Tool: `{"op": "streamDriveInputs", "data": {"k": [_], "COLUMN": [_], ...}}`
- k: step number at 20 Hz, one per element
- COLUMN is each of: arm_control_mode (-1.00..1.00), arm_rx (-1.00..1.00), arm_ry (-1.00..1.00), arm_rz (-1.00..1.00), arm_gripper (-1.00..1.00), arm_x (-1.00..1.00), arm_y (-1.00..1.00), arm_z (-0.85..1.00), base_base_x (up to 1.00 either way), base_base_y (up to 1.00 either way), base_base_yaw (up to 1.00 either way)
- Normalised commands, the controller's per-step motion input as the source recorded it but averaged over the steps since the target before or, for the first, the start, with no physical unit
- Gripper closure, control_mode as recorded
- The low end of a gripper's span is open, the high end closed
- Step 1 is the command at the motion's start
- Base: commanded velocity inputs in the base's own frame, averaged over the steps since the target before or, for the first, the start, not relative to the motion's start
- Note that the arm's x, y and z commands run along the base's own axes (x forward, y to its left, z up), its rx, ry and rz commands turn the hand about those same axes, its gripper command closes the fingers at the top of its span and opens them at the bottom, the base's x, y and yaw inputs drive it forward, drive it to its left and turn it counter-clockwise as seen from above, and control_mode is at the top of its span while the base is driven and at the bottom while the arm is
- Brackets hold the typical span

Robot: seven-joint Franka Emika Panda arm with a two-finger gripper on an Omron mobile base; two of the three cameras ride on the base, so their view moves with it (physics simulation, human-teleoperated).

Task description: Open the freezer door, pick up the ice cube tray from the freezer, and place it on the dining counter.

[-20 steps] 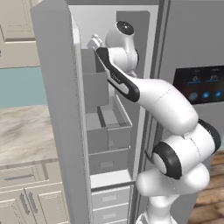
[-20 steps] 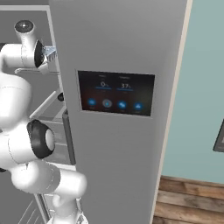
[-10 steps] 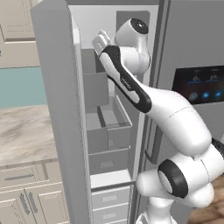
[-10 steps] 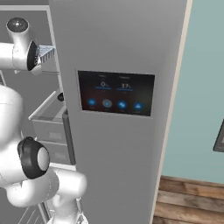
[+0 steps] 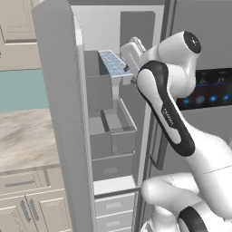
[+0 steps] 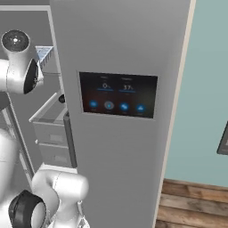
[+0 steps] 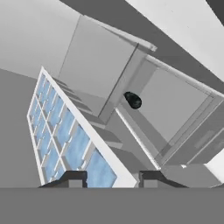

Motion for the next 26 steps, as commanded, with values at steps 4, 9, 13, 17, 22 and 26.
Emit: {"op": "streamDriveInputs", "data": {"k": [4,9,13,17,22,26], "arm_control_mode": [-1.0,-1.0,-1.0,-1.0,-1.0,-1.0], "arm_rx": [0.02,0.05,0.07,0.03,0.0,0.0], "arm_ry": [-0.02,0.0,0.0,0.0,0.0,0.02], "arm_rz": [0.03,0.01,0.0,0.0,0.0,0.0], "arm_gripper": [1.0,1.0,1.0,1.0,1.0,1.0], "arm_x": [-0.99,-1.0,-0.95,-0.92,-0.53,-0.21], "arm_y": [-0.25,-0.3,-0.44,-0.25,-0.06,-0.06], "arm_z": [0.02,0.15,0.14,0.02,0.0,0.0], "base_base_x": [0.0,0.0,0.0,0.0,0.0,0.0], "base_base_y": [0.0,0.0,0.0,0.0,0.0,0.0], "base_base_yaw": [0.0,0.0,0.0,0.0,0.0,0.0]}}
